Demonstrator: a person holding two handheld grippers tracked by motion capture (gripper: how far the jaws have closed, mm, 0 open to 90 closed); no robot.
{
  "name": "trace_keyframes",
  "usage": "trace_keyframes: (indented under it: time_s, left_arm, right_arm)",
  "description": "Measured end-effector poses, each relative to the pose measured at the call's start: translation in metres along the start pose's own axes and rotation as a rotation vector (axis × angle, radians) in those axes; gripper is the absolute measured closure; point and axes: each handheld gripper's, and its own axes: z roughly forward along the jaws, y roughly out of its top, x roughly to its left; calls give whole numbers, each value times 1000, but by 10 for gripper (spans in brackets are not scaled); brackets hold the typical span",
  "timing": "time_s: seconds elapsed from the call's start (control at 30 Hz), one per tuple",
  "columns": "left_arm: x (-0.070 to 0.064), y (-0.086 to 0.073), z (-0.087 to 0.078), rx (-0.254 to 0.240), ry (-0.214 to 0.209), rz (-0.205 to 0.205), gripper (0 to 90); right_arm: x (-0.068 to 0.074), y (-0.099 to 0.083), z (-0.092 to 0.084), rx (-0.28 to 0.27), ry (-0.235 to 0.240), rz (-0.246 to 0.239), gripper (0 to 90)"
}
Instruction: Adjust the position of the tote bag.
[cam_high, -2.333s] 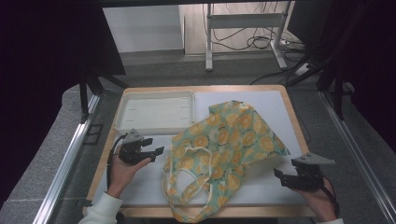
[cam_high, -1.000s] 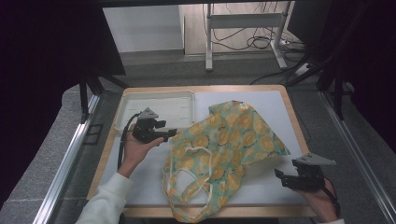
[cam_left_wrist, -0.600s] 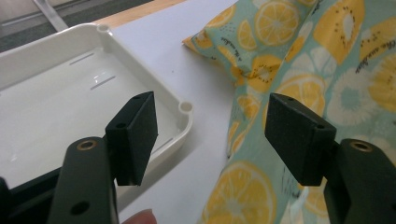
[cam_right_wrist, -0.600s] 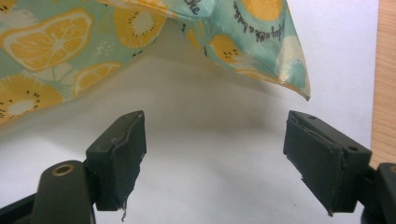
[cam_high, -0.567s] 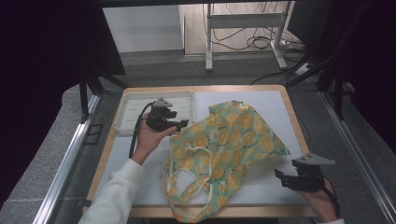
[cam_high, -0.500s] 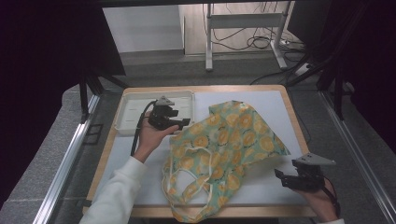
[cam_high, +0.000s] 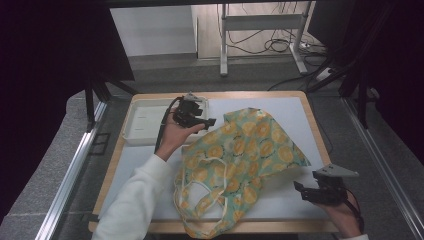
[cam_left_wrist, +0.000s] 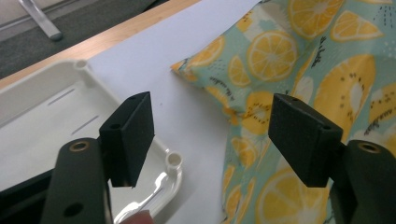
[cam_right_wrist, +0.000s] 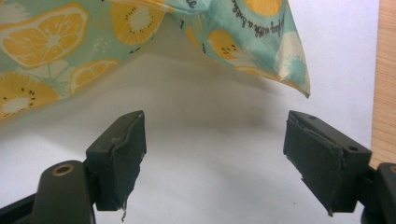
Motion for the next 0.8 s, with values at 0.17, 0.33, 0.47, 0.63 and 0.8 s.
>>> trace_keyframes:
  time_s: [0.17, 0.33, 0.47, 0.63, 0.8]
  left_arm:
    - [-6, 7, 16, 21, 2, 18, 264]
    - [-7, 10, 30, 36, -11, 5, 219]
    - [-12, 6, 42, 61, -32, 10, 178]
    - [-22, -10, 64, 118, -59, 32, 151]
    - [-24, -19, 73, 131, -54, 17, 136]
  right_arm:
    - [-1, -1, 0, 2, -2, -1, 214]
    - [-1, -1, 1, 6, -3, -2, 214]
    - [0, -2, 2, 11, -3, -5, 214]
    - [0, -3, 4, 21, -5, -7, 214]
    - [1, -3, 5, 25, -6, -11, 214]
